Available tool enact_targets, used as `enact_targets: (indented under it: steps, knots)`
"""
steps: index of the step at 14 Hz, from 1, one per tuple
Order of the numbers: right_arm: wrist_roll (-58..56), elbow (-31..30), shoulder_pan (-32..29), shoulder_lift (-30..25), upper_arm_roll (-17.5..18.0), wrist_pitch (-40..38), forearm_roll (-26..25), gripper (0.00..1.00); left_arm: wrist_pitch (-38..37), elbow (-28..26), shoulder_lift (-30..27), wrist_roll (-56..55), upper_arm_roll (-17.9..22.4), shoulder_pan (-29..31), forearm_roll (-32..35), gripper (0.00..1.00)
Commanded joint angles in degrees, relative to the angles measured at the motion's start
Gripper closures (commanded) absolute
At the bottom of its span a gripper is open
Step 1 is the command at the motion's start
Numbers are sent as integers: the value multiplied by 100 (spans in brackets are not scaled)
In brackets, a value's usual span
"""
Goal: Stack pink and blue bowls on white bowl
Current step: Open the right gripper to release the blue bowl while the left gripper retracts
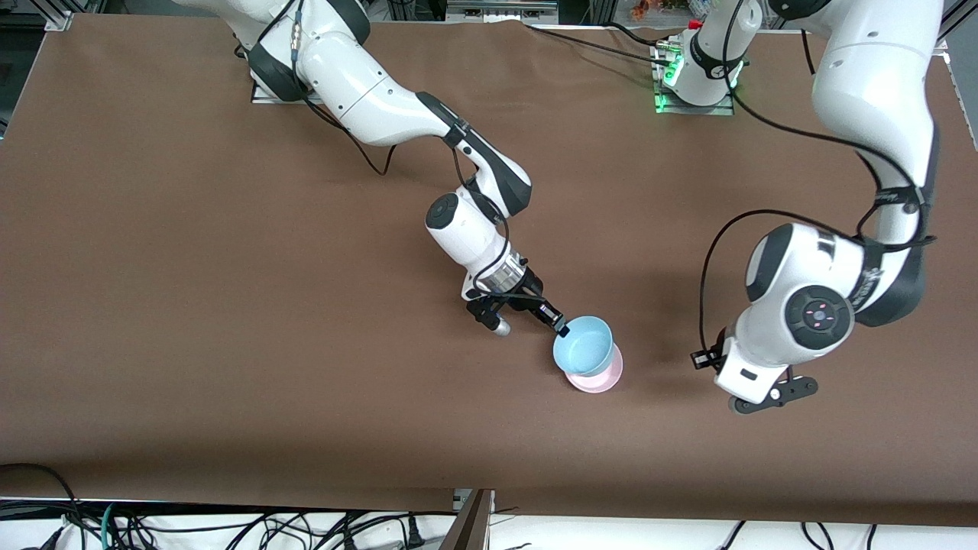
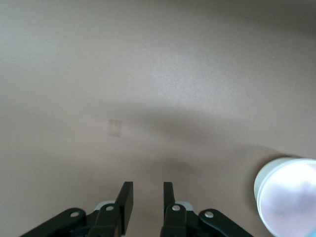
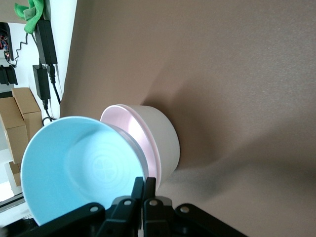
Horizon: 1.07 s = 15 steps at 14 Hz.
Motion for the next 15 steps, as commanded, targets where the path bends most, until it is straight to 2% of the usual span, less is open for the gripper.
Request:
enact_targets:
  steps: [1, 2, 4, 6, 8, 11, 15]
  knots:
    - [-52, 243, 42, 165, -6, 64, 57, 99, -403, -116, -514, 403, -1, 134, -160, 64]
    - [-52, 243, 42, 165, -6, 64, 57, 98, -413, -116, -646, 491, -1, 152, -169, 61]
    - [-70, 243, 33, 173, -6, 64, 57, 97, -421, -116, -813, 868, -1, 266, -160, 47]
    - [-70, 243, 33, 173, -6, 64, 57, 93, -474, -142, -954, 1133, 8, 328, -160, 0]
    - [-70, 243, 33, 173, -6, 64, 57, 85, -640, -142, -1094, 1125, -1, 328, -160, 0]
    - [-61, 243, 33, 173, 3, 64, 57, 79, -790, -142, -1297, 1151, -1, 337, -160, 0]
    - [-43, 339, 16, 121, 3, 20, 57, 79, -773, -160, -1289, 1160, 8, 328, -160, 0]
